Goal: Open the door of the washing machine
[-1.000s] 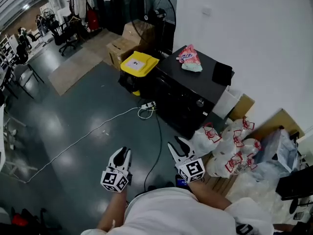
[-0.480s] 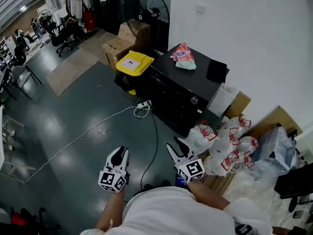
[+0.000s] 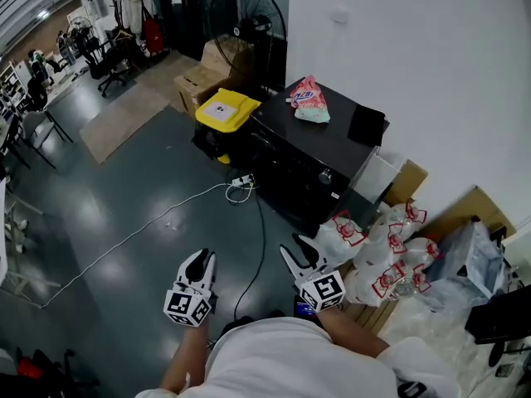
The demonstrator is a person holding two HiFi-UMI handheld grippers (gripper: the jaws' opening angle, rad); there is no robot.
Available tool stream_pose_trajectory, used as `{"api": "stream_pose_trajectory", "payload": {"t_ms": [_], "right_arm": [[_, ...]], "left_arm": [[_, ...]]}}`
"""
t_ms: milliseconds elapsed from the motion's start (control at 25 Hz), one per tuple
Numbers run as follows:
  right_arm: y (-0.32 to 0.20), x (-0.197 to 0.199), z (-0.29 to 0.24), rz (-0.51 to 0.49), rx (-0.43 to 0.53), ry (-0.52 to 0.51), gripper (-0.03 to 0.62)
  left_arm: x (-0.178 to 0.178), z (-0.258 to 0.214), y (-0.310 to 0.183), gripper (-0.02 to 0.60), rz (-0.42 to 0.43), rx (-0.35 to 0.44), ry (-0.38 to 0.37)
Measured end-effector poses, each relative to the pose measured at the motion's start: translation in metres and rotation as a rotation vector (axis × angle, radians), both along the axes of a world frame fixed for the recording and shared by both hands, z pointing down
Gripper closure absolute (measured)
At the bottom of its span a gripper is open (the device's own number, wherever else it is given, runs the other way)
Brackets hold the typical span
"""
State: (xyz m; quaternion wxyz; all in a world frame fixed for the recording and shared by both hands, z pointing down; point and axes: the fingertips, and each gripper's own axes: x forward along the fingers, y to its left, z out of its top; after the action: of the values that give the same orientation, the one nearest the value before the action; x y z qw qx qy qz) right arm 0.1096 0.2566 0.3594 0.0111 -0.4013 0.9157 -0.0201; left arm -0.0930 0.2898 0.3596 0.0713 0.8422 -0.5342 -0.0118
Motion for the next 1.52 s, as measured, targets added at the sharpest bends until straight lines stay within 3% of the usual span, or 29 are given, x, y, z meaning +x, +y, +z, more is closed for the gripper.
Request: {"api": "stream_pose_trajectory", "payload": {"t_ms": [360,680,1160,1520], "right_arm": [[-0.042,0.005,0.011,-0.02,-0.017,-0.007,0.414],[-0.12,-0.024,0.029,-0.042,-0.058,0.056,0.415],[-0.296,-0.086,0.033,-0.03,-0.094,0.165,0.414],[-0.385,-0.104,0.047,-0.009,-0.132,0.156,0.416]], "left_arm": [[-0.006,0.018,-0.023,0.499,-0.049,-0.045,0.003],[-0.035,0.034,-0.12,0.499,-0.049,-0.056,0.024],[-0.085,0.042,-0.287,0.499,0.077,-0.091,-0.028],[-0.088,0.065,-0.385,0.498,0.186,-0.131,-0.036]]}}
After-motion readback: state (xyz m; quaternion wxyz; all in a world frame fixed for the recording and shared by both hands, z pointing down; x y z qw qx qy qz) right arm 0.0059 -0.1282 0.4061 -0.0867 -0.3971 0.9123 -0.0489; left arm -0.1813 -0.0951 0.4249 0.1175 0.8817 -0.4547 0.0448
